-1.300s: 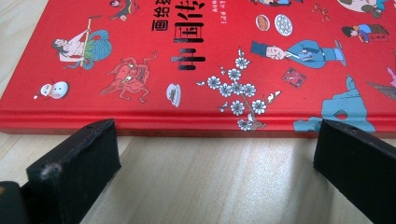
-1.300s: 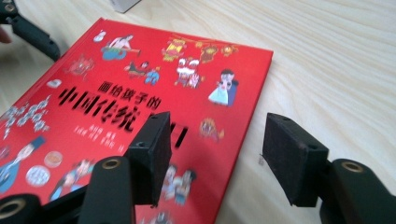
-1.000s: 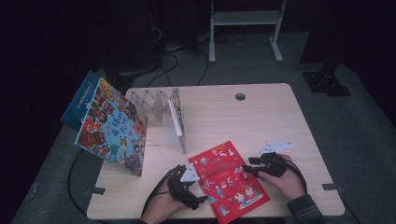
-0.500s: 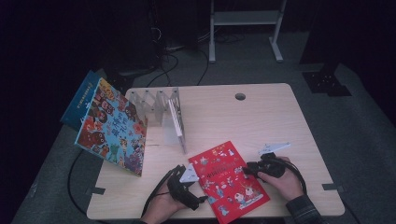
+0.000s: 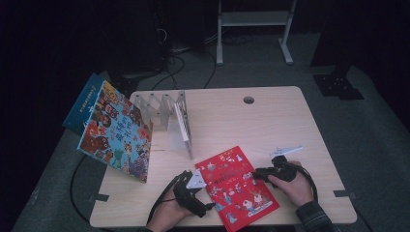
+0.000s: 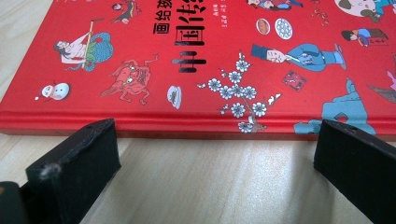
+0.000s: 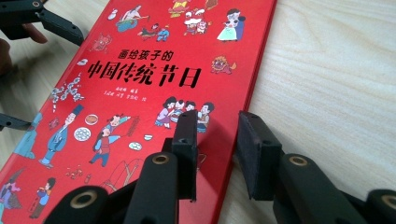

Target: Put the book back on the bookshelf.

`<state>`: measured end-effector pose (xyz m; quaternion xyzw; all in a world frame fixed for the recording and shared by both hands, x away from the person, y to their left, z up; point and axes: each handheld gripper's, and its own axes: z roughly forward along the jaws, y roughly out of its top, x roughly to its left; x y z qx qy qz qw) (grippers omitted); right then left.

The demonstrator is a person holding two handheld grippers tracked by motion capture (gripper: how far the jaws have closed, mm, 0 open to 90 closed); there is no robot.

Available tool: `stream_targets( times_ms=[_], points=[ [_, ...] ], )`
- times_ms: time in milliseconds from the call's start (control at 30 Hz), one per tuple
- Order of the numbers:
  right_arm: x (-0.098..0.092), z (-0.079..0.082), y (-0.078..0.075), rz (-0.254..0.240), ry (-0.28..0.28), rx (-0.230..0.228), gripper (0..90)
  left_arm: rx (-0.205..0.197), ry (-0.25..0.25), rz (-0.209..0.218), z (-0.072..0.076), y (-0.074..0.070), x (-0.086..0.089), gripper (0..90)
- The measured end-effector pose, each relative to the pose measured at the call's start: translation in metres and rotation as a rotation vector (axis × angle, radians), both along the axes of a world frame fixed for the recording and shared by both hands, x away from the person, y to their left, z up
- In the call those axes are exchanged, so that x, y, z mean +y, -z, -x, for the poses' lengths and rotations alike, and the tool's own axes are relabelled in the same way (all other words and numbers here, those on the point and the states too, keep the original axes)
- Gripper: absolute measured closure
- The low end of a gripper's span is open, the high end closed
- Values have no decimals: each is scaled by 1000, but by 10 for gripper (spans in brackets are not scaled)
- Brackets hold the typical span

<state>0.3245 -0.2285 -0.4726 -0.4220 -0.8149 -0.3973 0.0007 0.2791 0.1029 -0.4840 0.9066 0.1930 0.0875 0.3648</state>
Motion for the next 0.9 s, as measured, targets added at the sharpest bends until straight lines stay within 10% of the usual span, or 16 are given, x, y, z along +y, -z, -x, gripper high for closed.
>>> stream_targets(
  times_ms=[500, 900],
  points=[
    [-10, 4, -22, -127, -36, -58, 690, 1, 1, 0, 0, 0, 0, 0],
    [-13, 8, -38, -174, -162, -2, 651, 5, -4, 5, 0, 0, 1, 0]
  ],
)
